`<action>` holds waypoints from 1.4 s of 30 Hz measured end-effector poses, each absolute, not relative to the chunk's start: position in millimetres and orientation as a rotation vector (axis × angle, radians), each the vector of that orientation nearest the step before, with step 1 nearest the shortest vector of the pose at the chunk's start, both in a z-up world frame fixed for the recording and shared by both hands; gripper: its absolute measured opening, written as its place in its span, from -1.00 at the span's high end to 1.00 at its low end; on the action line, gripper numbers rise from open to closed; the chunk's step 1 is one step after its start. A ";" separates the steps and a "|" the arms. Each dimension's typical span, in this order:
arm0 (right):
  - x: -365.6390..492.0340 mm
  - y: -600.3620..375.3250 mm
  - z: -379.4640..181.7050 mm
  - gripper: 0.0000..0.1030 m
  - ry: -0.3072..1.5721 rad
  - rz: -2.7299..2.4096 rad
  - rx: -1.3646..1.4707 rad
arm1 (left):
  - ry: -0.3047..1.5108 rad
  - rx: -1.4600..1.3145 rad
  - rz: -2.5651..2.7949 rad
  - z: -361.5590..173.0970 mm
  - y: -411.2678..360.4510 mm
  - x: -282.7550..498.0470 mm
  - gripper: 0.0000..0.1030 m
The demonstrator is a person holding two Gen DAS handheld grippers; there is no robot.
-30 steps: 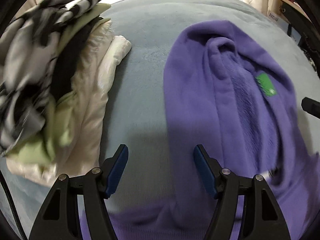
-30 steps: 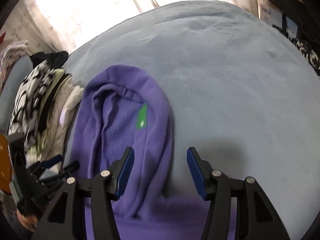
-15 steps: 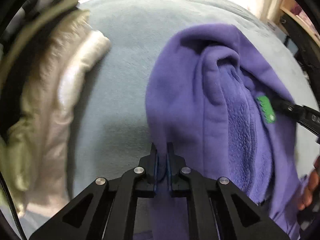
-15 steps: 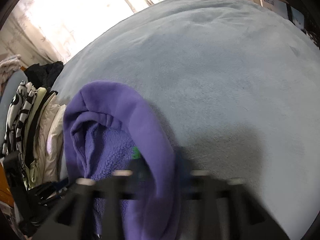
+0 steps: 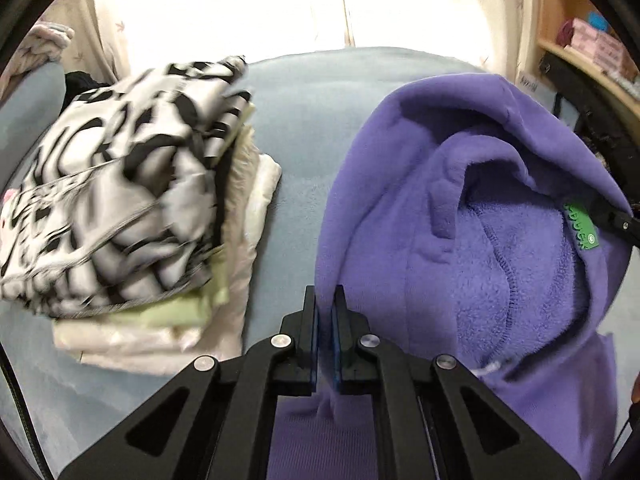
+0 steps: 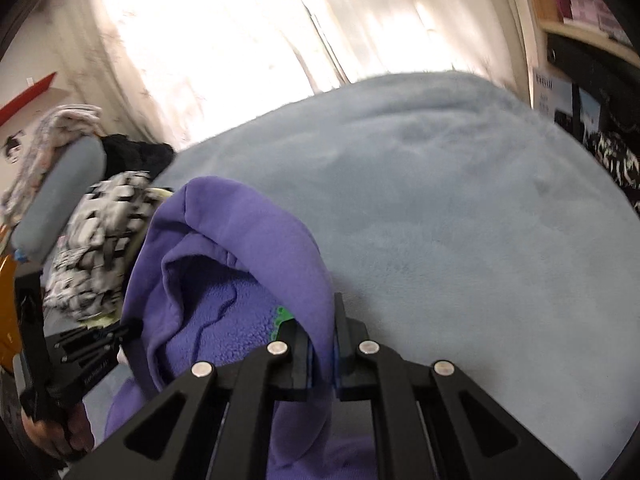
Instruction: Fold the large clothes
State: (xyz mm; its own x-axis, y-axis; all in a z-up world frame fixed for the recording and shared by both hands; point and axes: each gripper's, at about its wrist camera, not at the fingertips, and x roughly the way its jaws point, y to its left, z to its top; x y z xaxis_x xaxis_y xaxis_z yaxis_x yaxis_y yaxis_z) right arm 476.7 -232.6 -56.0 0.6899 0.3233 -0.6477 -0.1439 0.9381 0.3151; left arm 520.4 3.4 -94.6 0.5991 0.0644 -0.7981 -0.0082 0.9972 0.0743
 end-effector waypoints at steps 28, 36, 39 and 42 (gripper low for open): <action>176.0 -252.7 -148.1 0.67 0.915 0.270 0.286 | 1.091 -0.295 -0.104 -166.3 91.0 238.8 0.77; 180.6 -241.6 -144.6 -0.09 0.921 0.403 0.515 | 1.090 -0.473 -0.332 -155.1 64.8 229.0 -0.04; 193.6 -236.3 -150.4 -0.17 0.931 0.445 0.587 | 1.080 -0.555 -0.395 -165.7 61.4 241.9 -0.06; 207.6 -232.0 -158.3 -0.23 0.935 0.475 0.655 | 1.059 -0.625 -0.438 -176.9 60.1 258.7 -0.06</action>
State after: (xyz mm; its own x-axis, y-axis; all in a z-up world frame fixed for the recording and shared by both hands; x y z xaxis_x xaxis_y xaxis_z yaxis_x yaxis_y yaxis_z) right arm 207.6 -232.0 -158.3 0.5169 0.6320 -0.5773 -0.0936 0.7121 0.6958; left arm 258.7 60.1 -176.9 0.4315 -0.6107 -0.6640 0.0376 0.7476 -0.6631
